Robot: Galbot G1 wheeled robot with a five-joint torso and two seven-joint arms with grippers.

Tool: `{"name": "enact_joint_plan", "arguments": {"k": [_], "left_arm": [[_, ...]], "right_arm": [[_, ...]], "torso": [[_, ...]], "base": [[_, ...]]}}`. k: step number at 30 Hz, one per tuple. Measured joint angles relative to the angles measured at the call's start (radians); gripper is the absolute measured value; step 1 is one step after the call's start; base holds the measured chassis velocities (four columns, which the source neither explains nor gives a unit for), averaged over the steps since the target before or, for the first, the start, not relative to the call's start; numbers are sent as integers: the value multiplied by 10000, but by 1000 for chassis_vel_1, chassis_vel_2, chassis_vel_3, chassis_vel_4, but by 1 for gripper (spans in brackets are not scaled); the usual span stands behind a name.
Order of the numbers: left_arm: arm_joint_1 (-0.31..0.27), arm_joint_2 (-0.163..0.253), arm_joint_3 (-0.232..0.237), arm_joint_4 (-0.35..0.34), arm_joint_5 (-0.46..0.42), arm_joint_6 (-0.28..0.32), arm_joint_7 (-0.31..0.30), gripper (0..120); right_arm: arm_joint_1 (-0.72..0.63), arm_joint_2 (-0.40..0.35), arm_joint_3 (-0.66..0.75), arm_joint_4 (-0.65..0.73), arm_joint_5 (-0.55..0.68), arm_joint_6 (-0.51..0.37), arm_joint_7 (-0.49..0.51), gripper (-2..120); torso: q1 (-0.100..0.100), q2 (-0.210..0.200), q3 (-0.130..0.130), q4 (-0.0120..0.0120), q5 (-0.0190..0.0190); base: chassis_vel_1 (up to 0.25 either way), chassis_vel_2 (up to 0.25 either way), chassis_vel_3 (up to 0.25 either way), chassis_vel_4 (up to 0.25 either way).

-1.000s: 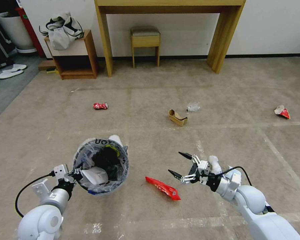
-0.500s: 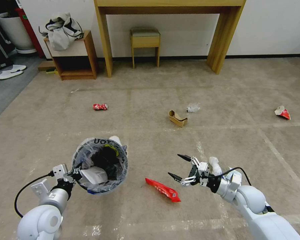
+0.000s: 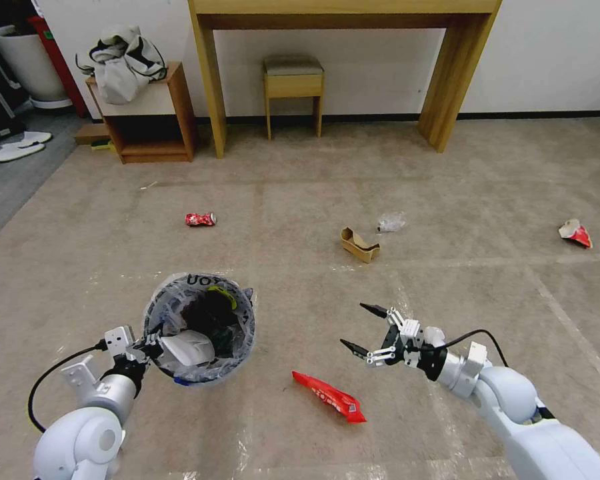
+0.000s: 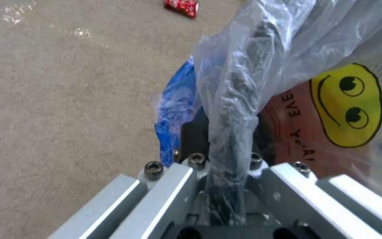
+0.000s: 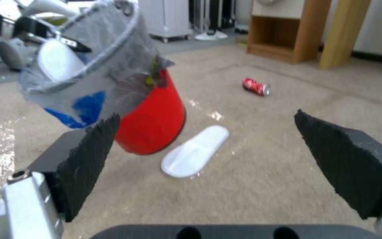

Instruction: Pick up the trash bin and place the garbage on the floor into it.

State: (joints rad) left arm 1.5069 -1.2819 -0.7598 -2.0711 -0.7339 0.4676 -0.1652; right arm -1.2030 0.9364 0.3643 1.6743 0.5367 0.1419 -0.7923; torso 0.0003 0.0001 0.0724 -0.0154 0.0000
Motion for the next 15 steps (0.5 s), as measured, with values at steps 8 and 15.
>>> {"name": "enact_joint_plan", "arguments": {"k": [8, 15], "left_arm": [[35, 96, -136, 163, 414, 4, 188, 0], [-82, 24, -140, 313, 478, -102, 296, 0]], "right_arm": [[982, -743, -1187, -536, 1096, -1163, 759, 100], [1415, -971, -2015, -826, 1955, -2111, 1123, 100]], "torso": [[1, 0, 1, 3, -1], [0, 0, 1, 0, 0]], "base": [[0, 0, 0, 0], [0, 0, 0, 0]]}}
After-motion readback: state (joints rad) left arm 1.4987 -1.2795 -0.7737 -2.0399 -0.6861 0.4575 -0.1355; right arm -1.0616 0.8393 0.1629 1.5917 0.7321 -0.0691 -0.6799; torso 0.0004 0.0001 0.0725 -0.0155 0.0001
